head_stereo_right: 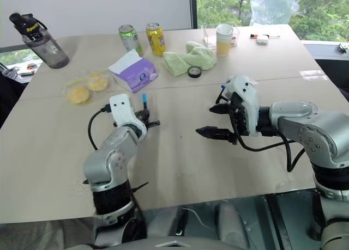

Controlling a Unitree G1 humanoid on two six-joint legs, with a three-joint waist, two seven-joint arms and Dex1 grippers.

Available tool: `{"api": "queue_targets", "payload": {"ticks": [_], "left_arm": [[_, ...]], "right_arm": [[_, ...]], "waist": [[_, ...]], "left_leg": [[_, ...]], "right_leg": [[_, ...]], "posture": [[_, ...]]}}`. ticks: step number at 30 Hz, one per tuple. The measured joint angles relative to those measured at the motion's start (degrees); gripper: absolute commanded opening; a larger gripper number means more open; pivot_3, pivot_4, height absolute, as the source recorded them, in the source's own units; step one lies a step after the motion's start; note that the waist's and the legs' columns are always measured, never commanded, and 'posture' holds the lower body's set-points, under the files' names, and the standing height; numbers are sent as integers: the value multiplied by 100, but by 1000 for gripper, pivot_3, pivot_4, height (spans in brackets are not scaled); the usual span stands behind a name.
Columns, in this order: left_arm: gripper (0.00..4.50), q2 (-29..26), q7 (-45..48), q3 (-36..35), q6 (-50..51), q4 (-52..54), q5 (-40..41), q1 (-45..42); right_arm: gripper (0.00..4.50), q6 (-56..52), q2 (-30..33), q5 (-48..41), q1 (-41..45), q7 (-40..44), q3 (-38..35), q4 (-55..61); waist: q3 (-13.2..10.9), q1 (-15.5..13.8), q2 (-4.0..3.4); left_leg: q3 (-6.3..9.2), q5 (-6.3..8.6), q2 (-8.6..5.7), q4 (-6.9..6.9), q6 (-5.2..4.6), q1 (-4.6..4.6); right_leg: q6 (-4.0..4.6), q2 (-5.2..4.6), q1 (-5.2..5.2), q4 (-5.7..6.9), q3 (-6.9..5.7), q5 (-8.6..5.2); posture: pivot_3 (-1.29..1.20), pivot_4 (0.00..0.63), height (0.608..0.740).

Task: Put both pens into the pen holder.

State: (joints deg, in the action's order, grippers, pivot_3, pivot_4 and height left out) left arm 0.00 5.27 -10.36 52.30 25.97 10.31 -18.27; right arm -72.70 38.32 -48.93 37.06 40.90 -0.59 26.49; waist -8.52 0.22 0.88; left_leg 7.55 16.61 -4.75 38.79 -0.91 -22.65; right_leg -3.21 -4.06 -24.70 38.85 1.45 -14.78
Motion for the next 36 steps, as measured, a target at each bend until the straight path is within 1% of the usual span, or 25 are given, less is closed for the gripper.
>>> {"api": "queue_targets", "payload": {"ticks": [1,2,5,9,11,19,20,21,23,24,26,27,28,29,30,31,36], "left_arm": [[29,-310,540,151,-390,88,195,171],[29,-453,935,208,-680,140,366,294],[29,-611,2035,175,-1298,170,1179,629],[29,-1081,3045,506,-1767,183,1642,781],[29,-1060,3234,613,-1941,186,1864,759],[29,-986,3257,935,-2165,183,2225,554],[0,-1016,3276,978,-2166,183,2275,550],[0,-1043,3305,1011,-2165,183,2311,551],[0,-1116,3344,1049,-2164,183,2370,551],[0,-1173,3349,1050,-2160,182,2390,551],[0,-1252,3361,1046,-2152,176,2474,551],[0,-1264,3380,1047,-2154,176,2526,544],[0,-1301,3387,1066,-2152,174,2550,528],[440,-1326,3391,1069,-2146,171,2576,520],[886,-1349,3388,1070,-2119,170,2620,508],[1195,-1373,3365,1073,-2085,162,2655,506],[3563,-1510,3162,1102,-2000,159,2623,493]], "right_arm": [[4500,-133,-98,-64,51,-109,-49,-156],[4500,-240,-159,-89,95,-205,-90,-294],[4500,-549,-564,-283,371,-559,-378,-623],[4500,-820,-1117,-570,904,-998,-739,-813],[4500,-949,-1318,-678,1072,-1239,-913,-908],[4500,-1234,-1751,-751,1013,-1765,-976,-1019],[3956,-1244,-1870,-794,1011,-1834,-1034,-1019],[3652,-1246,-1927,-824,1011,-1886,-1060,-1019],[2704,-1246,-2014,-922,1011,-1926,-1124,-1015],[2178,-1247,-2047,-1011,1011,-1949,-1170,-994],[1330,-1247,-2062,-1131,1011,-2004,-1207,-950],[778,-1250,-2058,-1141,1006,-2036,-1241,-950],[359,-1253,-2066,-1219,994,-2045,-1261,-945],[65,-1255,-2066,-1261,991,-2056,-1262,-934],[73,-1255,-2060,-1298,985,-2087,-1264,-934],[75,-1248,-2059,-1318,965,-2122,-1265,-926],[75,-951,-1936,-1217,916,-2138,-1141,-823]], "waist": [[0,-1,-1],[1,-7,-2],[1,-16,-2],[1,44,-6],[2,42,-5],[2,88,-7],[2,97,-7],[2,95,-7],[2,88,-8],[2,84,-8],[2,82,-8],[2,79,-8],[2,78,-8],[2,79,-8],[2,82,-8],[2,84,-8],[2,81,-9]], "left_leg": [[0,0,-1,0,-1,0],[1,0,-1,-1,-1,0],[4,0,0,-1,-2,-1],[6,0,1,-5,-1,0],[8,1,-1,-2,-4,0],[6,1,-1,-1,-4,1],[6,1,0,-2,-4,2],[8,1,0,-2,-4,2],[8,1,0,-2,-4,2],[8,1,-1,-2,-4,1],[8,1,-1,-2,-4,1],[8,1,-1,-2,-4,1],[8,1,-1,-2,-4,1],[9,1,-1,-2,-4,1],[9,1,-1,-2,-4,1],[8,1,-1,-2,-4,2],[8,1,-1,-2,-4,1]], "right_leg": [[0,-2,0,0,1,0],[0,-3,0,-2,-1,0],[0,-2,0,-1,0,0],[0,1,0,0,0,0],[0,-2,3,-2,0,0],[0,1,1,2,-1,0],[0,2,1,2,-1,0],[0,2,1,3,-1,0],[0,2,1,2,-1,0],[0,2,1,2,-2,0],[0,1,1,1,-3,0],[0,1,1,1,-5,0],[0,1,1,1,-5,0],[0,2,1,2,-5,0],[0,2,1,2,-5,0],[0,2,1,2,-4,0],[0,2,1,1,-5,0]], "posture": [[0,150,740],[0,150,740],[0,150,740],[0,150,740],[0,150,740],[0,150,740],[0,150,740],[0,150,740],[0,150,740],[0,150,740],[0,150,740],[0,150,740],[0,150,740],[0,150,740],[0,150,740],[0,150,740],[0,150,740]]}}
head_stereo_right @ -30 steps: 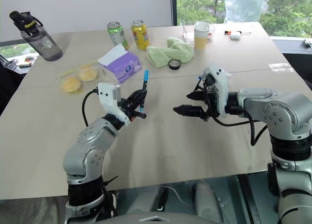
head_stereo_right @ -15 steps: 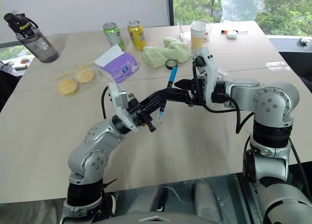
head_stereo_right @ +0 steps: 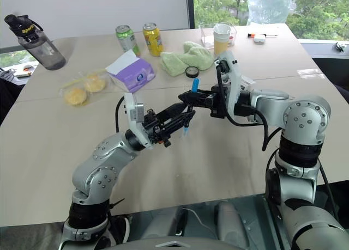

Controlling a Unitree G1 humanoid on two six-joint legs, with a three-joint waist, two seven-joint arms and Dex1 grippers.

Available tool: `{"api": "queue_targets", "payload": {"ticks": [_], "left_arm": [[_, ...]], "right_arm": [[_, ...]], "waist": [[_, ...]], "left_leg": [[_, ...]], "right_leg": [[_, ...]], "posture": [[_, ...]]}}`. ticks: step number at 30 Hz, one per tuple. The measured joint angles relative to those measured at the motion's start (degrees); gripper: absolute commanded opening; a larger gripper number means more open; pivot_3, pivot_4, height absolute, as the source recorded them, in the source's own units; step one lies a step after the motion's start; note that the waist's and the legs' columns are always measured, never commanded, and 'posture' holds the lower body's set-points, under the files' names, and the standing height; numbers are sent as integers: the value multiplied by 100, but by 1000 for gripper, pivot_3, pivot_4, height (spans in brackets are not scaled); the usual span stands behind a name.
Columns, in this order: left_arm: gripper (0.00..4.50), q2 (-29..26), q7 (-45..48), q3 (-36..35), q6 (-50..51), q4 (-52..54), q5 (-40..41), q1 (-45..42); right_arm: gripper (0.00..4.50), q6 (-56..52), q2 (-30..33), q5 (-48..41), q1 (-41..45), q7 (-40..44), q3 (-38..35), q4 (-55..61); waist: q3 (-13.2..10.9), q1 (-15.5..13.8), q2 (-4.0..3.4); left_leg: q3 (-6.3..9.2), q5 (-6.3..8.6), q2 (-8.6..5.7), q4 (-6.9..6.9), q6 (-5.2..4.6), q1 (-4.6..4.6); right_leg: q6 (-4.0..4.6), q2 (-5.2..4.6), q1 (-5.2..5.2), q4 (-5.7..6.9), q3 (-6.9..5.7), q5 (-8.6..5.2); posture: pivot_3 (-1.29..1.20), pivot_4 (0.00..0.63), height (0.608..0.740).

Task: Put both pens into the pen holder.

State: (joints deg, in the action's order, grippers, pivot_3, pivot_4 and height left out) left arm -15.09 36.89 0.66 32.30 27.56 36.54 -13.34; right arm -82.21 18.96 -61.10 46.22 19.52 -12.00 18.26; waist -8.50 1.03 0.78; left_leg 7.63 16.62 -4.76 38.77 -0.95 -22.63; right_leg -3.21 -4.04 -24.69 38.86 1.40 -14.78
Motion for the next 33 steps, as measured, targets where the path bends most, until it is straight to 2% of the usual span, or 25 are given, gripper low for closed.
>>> {"api": "queue_targets", "payload": {"ticks": [2,6,9,13,19,25,33], "left_arm": [[4458,-192,-42,0,70,-6,-54,3],[4458,-617,-35,-68,95,-79,-156,4],[4458,-843,33,-80,94,-104,-160,-24],[4458,-1036,89,-88,93,-108,-157,-166],[4458,-1127,106,-107,66,-110,-157,-283],[4458,-1143,184,-109,-2,-118,-151,-441],[4458,-1152,182,-106,-74,-145,-267,-396]], "right_arm": [[75,503,307,349,-47,215,285,210],[75,2323,1513,1844,-122,1179,1342,582],[75,3785,2056,2945,-167,1842,1968,695],[75,5471,2515,4331,-301,2282,2569,705],[75,7449,2713,5969,-545,2449,2997,-384],[75,8269,2710,6702,-544,2533,2996,-800],[75,8361,2454,6786,-764,2605,2904,-1097]], "waist": [[0,-2,-1],[-1,-7,-1],[-1,5,-1],[-2,-23,0],[-3,-26,1],[-3,-23,1],[-3,-29,1]], "left_leg": [[0,0,0,-1,0,0],[-2,0,-1,-1,0,0],[-3,0,2,-3,0,0],[-2,0,1,-2,1,0],[-3,0,2,-2,2,0],[-3,-1,2,-3,2,0],[-3,-1,2,-2,2,0]], "right_leg": [[0,1,0,0,-5,0],[-1,2,0,-3,-13,-1],[-1,3,-2,-2,-12,-1],[-1,1,-1,-4,-13,-1],[-1,1,-2,-4,-11,0],[-1,1,-2,-5,-8,0],[-1,1,0,-6,-7,0]], "posture": [[0,150,740],[0,150,740],[0,150,740],[0,150,740],[0,150,740],[0,150,740],[0,150,740]]}}
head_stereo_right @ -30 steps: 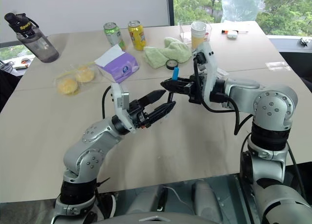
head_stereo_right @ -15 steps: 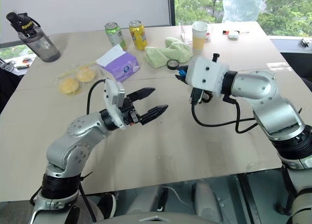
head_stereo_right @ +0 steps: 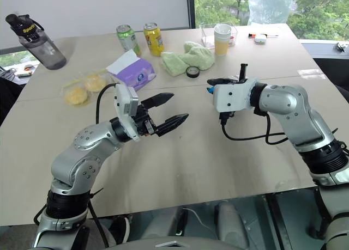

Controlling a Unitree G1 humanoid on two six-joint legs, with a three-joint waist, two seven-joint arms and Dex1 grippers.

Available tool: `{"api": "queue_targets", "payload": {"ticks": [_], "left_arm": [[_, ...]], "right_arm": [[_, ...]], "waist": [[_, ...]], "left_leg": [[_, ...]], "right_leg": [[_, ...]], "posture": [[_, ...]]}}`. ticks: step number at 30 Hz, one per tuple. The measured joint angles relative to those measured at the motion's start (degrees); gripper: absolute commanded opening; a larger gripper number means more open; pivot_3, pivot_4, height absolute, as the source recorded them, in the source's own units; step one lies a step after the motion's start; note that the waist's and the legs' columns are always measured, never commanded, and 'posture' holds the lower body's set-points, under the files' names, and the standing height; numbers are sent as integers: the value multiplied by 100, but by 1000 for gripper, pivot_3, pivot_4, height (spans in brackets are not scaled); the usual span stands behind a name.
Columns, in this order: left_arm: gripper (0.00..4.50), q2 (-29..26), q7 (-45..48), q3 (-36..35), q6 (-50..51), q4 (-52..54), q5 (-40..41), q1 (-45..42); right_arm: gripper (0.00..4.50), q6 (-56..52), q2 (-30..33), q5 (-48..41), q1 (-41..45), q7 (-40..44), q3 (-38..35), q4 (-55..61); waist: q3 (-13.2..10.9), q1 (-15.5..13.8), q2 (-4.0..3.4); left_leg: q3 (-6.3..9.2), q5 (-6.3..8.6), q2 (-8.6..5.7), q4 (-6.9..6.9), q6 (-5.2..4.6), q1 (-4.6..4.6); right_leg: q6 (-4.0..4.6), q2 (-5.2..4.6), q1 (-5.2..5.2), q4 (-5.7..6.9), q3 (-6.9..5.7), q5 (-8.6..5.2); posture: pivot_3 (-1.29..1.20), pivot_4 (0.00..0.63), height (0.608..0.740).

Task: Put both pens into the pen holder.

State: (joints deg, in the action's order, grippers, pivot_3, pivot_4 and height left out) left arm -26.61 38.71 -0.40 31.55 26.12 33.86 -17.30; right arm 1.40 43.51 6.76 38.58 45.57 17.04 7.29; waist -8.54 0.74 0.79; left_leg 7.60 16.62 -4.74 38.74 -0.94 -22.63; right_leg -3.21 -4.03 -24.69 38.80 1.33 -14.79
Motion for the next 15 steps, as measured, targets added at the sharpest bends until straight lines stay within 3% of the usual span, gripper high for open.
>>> {"api": "queue_targets", "payload": {"ticks": [5,6,9,11,15], "left_arm": [[4458,2,2,7,-43,-30,-26,1],[4500,1,3,7,-53,-31,-35,1],[4500,-4,2,7,-73,-46,-83,1],[4500,-6,1,7,-81,-66,-113,0],[4500,-14,2,7,-85,-98,-120,4]], "right_arm": [[75,140,-122,42,-12,-53,-117,-383],[1090,176,-125,81,-12,-72,-130,-463],[2211,379,-204,280,1,-263,-146,-842],[3200,502,-275,486,54,-483,-173,-1052],[3200,651,-303,628,129,-636,-249,-1167]], "waist": [[0,3,0],[0,2,0],[0,9,0],[0,13,-1],[0,8,-1]], "left_leg": [[0,0,0,0,0,0],[0,0,0,0,0,0],[-1,0,0,0,0,1],[-2,0,0,-1,1,1],[-2,0,0,-1,0,1]], "right_leg": [[0,0,0,0,-1,0],[0,0,0,0,-1,0],[0,1,-1,1,0,0],[0,1,-2,2,1,0],[0,1,-1,1,0,0]], "posture": [[0,150,740],[0,150,740],[0,150,740],[0,150,740],[0,150,740]]}}
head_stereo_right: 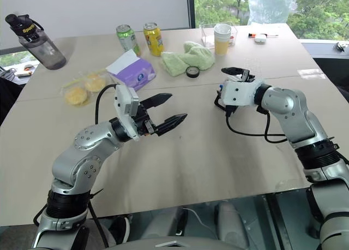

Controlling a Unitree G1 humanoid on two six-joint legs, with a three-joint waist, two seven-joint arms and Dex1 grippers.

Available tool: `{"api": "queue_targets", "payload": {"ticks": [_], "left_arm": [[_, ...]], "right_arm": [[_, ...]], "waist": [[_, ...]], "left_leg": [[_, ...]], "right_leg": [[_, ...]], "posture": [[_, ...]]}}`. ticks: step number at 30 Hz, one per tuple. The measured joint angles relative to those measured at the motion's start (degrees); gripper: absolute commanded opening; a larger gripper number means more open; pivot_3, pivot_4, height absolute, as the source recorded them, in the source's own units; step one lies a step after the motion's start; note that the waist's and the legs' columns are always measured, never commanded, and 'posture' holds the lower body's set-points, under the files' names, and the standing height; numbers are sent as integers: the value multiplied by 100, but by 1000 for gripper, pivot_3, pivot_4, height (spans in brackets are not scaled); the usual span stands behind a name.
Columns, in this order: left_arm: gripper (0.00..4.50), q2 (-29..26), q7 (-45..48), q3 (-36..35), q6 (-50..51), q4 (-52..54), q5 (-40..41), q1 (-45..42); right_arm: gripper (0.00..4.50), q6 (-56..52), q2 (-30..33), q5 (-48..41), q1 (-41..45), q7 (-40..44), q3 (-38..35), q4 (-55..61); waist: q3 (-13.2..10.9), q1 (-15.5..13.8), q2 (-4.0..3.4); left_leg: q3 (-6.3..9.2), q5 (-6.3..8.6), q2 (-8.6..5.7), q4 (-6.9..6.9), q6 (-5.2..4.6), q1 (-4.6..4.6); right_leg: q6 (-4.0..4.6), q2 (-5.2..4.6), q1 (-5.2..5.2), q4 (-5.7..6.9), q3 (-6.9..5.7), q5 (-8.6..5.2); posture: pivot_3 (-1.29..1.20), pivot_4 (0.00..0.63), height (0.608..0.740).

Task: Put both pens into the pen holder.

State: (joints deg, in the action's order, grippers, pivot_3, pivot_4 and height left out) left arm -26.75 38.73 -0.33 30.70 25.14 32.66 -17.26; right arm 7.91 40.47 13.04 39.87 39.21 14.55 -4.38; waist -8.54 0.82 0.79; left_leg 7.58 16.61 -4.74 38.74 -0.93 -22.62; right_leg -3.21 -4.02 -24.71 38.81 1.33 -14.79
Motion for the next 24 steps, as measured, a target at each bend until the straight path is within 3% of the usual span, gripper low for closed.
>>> {"api": "queue_targets", "payload": {"ticks": [6,13,16,20,24], "left_arm": [[4500,-55,-2,-22,-120,6,-89,312],[4500,-411,-22,-391,-408,27,-410,1448],[4500,-520,-66,-424,-615,-28,-732,2000],[4500,-509,-198,-414,-1006,-174,-1138,2420],[4500,-479,-265,-274,-1366,-406,-1567,2961]], "right_arm": [[3200,-555,-301,-690,-288,141,-497,476],[3200,-2185,-495,-2613,-2398,837,-971,2069],[3200,-2275,-477,-2925,-3214,982,-1147,2115],[3200,-2141,-470,-3210,-3748,1183,-1456,2059],[3200,-1905,-456,-3272,-4086,1432,-1563,1570]], "waist": [[0,0,0],[0,-19,-2],[-1,-28,-4],[-2,-25,-9],[-4,-22,-10]], "left_leg": [[7,0,2,-3,0,0],[10,1,1,-17,-1,3],[2,0,0,-15,-2,13],[3,6,6,-50,-9,116],[1,16,7,-49,-26,121]], "right_leg": [[0,-1,1,-1,12,0],[0,-2,5,-14,18,0],[0,-3,12,-11,25,0],[1,0,118,-44,22,-2],[0,0,126,-49,22,-2]], "posture": [[0,150,740],[0,150,740],[0,150,740],[0,150,740],[0,150,740]]}}
